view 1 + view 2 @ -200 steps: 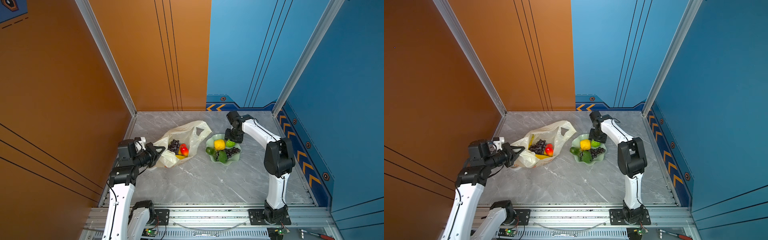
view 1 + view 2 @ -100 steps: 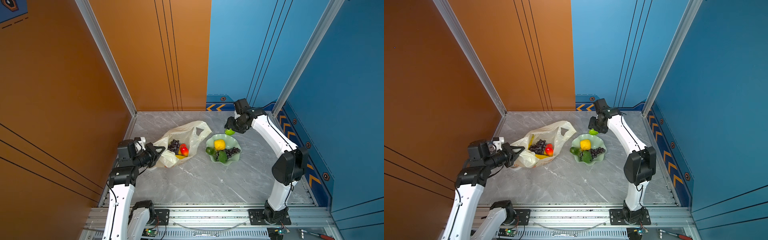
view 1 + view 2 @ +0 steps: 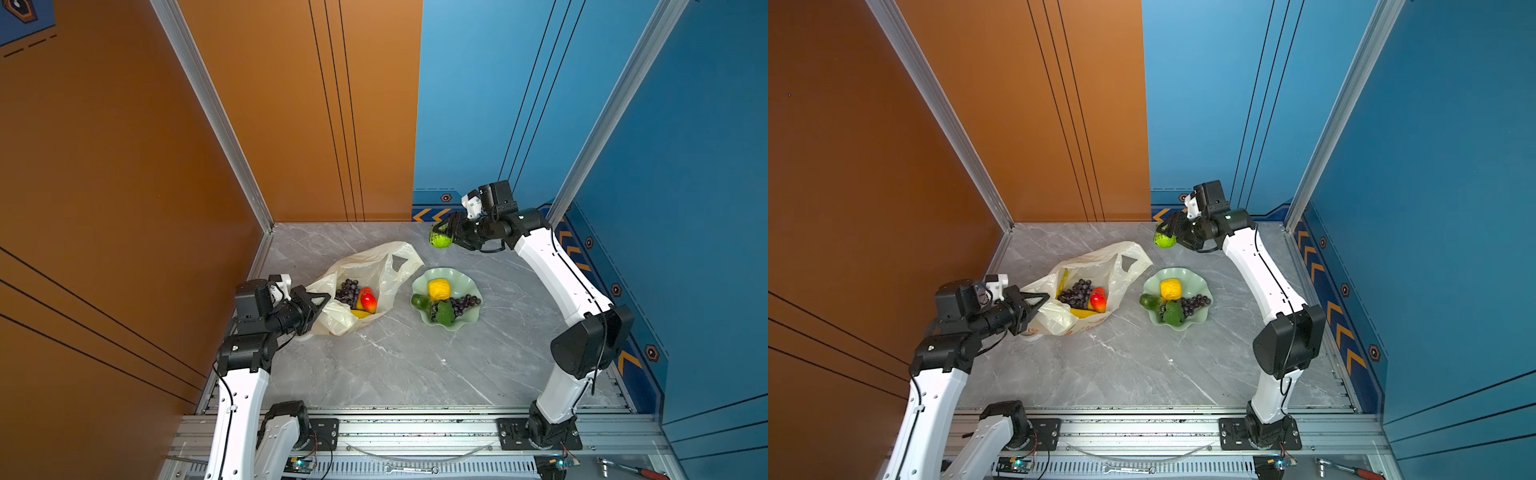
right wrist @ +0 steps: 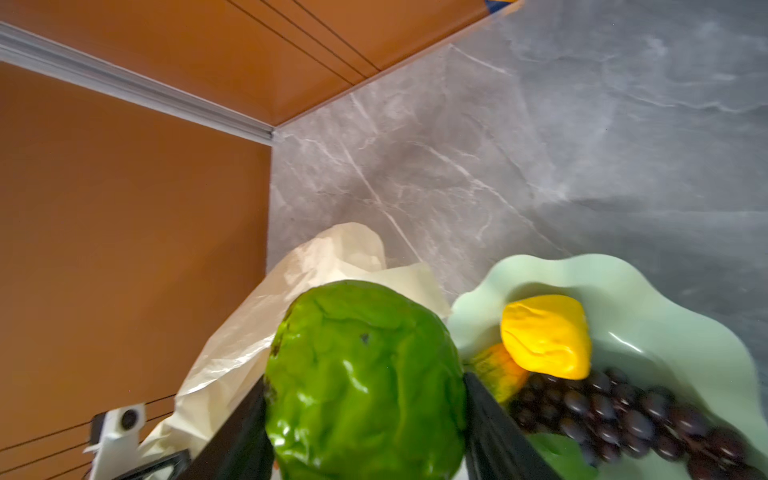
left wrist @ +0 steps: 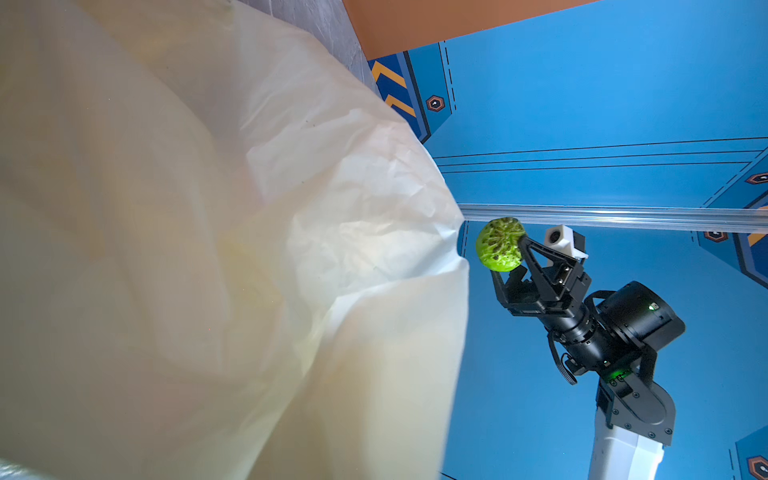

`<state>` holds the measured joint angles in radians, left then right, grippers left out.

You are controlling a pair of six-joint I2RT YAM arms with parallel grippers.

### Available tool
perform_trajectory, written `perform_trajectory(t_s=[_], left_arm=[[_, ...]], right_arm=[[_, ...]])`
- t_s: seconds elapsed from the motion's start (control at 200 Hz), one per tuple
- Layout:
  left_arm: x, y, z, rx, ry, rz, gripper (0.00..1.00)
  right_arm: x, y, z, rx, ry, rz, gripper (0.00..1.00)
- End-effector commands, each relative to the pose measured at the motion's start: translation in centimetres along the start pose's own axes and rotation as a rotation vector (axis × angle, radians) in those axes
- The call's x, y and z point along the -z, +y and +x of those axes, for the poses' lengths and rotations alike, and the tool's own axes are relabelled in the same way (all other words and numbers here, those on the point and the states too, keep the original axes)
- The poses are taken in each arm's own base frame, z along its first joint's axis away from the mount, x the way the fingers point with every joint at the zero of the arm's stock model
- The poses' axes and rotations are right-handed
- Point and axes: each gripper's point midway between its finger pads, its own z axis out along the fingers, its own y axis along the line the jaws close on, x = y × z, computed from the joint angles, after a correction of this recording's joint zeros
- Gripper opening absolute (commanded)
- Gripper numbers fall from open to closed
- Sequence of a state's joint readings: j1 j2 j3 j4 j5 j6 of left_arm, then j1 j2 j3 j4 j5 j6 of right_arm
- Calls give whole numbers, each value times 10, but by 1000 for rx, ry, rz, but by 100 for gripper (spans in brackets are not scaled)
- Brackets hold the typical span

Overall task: Place the fruits into the plastic bag
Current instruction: 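Lift the green round fruit off the plate with the right gripper, then carry the green fruit into the bag mouth held by the left gripper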

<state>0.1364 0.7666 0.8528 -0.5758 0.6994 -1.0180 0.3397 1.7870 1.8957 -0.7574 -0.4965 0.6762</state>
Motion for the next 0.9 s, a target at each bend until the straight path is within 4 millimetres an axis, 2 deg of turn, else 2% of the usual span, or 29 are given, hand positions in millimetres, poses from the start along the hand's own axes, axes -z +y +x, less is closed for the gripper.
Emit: perform_trajectory(t_s=[0.0,0.29,0.486,0.696,0.896], left_arm=[[1,-4,-1,-16,-12,5,0],[-3,-1,-2,-15,-9,-1,0],[-5,0,-2,-13,-7,0,0],[-5,-1,-4,-12,-13,6,0],[-5,-1,-3,-14,-13,9,0]], right_arm=[[13,53,3,33,-4,-218,61],[10,107,32,117,62,-399,61],[3,131,47,157,101,-451,61],[-15,143,71,181,165,-465,61],[-40,141,105,208,246,-428,61]])
